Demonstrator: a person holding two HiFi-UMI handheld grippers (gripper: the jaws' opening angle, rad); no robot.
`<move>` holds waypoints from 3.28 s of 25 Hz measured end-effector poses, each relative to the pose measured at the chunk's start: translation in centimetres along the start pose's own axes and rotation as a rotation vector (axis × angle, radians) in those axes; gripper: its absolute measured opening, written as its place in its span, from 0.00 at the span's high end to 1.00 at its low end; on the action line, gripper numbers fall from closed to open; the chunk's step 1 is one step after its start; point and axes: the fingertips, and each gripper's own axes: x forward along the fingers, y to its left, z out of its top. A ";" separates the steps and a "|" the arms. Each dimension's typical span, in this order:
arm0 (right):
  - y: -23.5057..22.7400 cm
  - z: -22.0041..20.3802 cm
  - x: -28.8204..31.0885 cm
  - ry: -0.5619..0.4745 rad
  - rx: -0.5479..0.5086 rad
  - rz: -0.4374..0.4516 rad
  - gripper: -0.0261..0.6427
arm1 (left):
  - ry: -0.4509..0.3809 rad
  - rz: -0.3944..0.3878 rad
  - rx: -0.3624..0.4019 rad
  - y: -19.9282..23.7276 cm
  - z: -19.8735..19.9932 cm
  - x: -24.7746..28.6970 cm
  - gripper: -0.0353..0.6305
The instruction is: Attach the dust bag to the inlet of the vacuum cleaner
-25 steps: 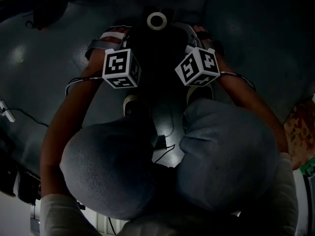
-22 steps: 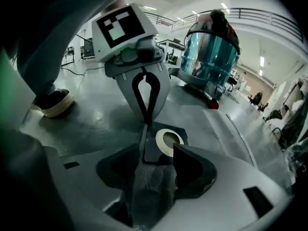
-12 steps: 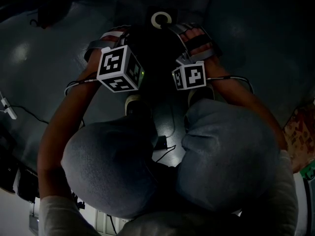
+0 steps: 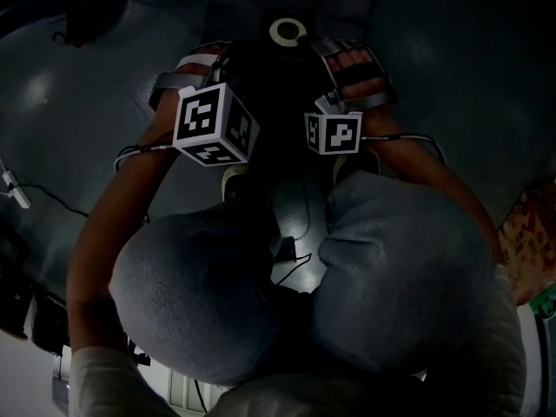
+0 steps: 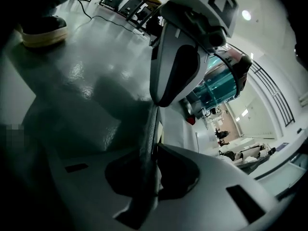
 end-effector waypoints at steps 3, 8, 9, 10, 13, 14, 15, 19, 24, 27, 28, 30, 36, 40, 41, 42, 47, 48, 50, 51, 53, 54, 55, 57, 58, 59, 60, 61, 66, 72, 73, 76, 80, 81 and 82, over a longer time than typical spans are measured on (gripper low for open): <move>-0.8 0.0 0.0 0.003 0.030 -0.007 0.91 | -0.005 0.090 0.083 0.4 0.1 -0.5 0.85; -1.6 0.1 -0.1 0.005 0.075 -0.001 0.91 | -0.015 0.281 0.196 2.2 0.7 -2.1 0.75; -1.6 0.1 -0.2 0.005 0.081 0.002 0.91 | -0.008 0.295 0.199 2.5 0.7 -2.1 0.74; -1.7 0.1 -0.3 0.006 0.087 0.006 0.91 | 0.003 0.296 0.197 2.7 0.6 -1.9 0.74; -2.0 0.0 -0.2 0.007 0.107 0.017 0.91 | 0.058 0.266 0.220 2.9 0.0 -0.6 0.73; -2.1 0.0 -0.2 0.008 0.114 0.022 0.91 | 0.077 0.253 0.242 2.8 -0.2 -0.2 0.73; -2.1 0.0 -0.2 0.010 0.122 0.029 0.91 | 0.092 0.243 0.264 2.7 -0.3 0.1 0.73; -1.8 -0.4 0.1 0.032 0.154 0.051 0.91 | 0.081 0.203 0.249 2.3 0.3 -0.2 0.70; -2.0 -0.4 0.2 0.038 0.169 0.062 0.91 | 0.082 0.187 0.230 1.5 0.3 -1.0 0.63; -2.3 -0.2 -0.2 0.030 0.178 0.070 0.91 | 0.126 0.161 0.263 0.9 -0.6 -0.2 0.59; -2.5 -0.1 -0.4 0.025 0.179 0.073 0.91 | 0.135 0.163 0.269 1.0 -0.6 0.1 0.59; -2.8 0.0 -0.5 0.013 0.186 0.083 0.91 | 0.142 0.177 0.268 1.7 -0.5 0.4 0.59; -4.4 0.2 -0.8 -0.017 0.219 0.110 0.91 | 0.091 0.277 0.312 4.3 0.9 -0.6 0.88; -7.6 0.8 -1.5 -0.067 0.177 0.148 0.91 | 0.085 0.302 0.305 5.9 2.0 -2.9 0.91; -8.6 1.2 -1.9 -0.082 0.164 0.164 0.91 | 0.087 0.302 0.297 6.3 2.4 -3.8 0.91; -9.6 1.6 -2.3 -0.098 0.154 0.184 0.91 | 0.091 0.298 0.286 6.8 2.7 -4.8 0.91; -15.7 3.9 -4.7 -0.207 0.122 0.302 0.91 | 0.112 0.263 0.208 9.4 5.1 -10.6 0.91; -17.0 4.3 -5.3 -0.229 0.103 0.324 0.91 | 0.117 0.252 0.191 9.9 5.6 -11.8 0.91; -19.4 5.3 -6.8 -0.264 0.064 0.361 0.91 | 0.122 0.212 0.152 10.4 6.8 -14.4 0.91; -20.4 5.8 -7.6 -0.279 0.052 0.383 0.91 | 0.122 0.189 0.132 10.5 7.4 -15.7 0.91; -22.5 7.1 -9.1 -0.300 0.048 0.436 0.91 | 0.122 0.155 0.092 10.9 8.4 -18.5 0.91; -23.6 7.8 -9.9 -0.309 0.051 0.459 0.91 | 0.122 0.144 0.071 11.2 8.8 -19.9 0.91; -24.7 8.6 -10.8 -0.318 0.053 0.479 0.91 | 0.123 0.136 0.048 11.4 9.3 -21.4 0.91; -26.7 10.4 -12.5 -0.341 0.051 0.516 0.91 | 0.135 0.121 -0.007 11.5 9.9 -24.4 0.91; -27.6 11.4 -13.2 -0.355 0.042 0.533 0.91 | 0.145 0.115 -0.039 11.5 10.0 -25.9 0.91; -28.3 12.4 -13.9 -0.370 0.030 0.554 0.91 | 0.151 0.110 -0.074 11.4 10.1 -27.3 0.91; -28.8 13.5 -14.6 -0.384 0.019 0.581 0.91 | 0.151 0.110 -0.110 11.2 10.1 -28.7 0.91; -29.3 14.6 -15.2 -0.396 0.009 0.607 0.91 | 0.144 0.113 -0.144 11.0 10.0 -30.1 0.91; -30.4 19.1 -15.5 -0.426 -0.020 0.632 0.91 | 0.131 0.155 -0.231 10.8 7.9 -34.8 0.91; -33.3 22.9 -12.0 -0.423 -0.049 0.578 0.91 | 0.122 0.230 -0.287 14.6 4.4 -37.2 0.91; -33.8 23.2 -11.2 -0.414 -0.051 0.567 0.91 | 0.122 0.242 -0.296 15.4 3.9 -37.4 0.91; -35.7 23.6 -9.1 -0.389 -0.050 0.532 0.91 | 0.134 0.278 -0.307 17.9 3.0 -37.6 0.91; -36.6 23.6 -6.8 -0.369 -0.038 0.519 0.91 | 0.152 0.294 -0.317 19.9 1.9 -37.0 0.91; -36.6 23.5 -6.4 -0.368 -0.030 0.524 0.91 | 0.151 0.290 -0.325 20.2 1.7 -36.8 0.91; -36.5 23.3 -6.1 -0.366 -0.022 0.530 0.91 | 0.153 0.289 -0.330 20.4 1.5 -36.6 0.91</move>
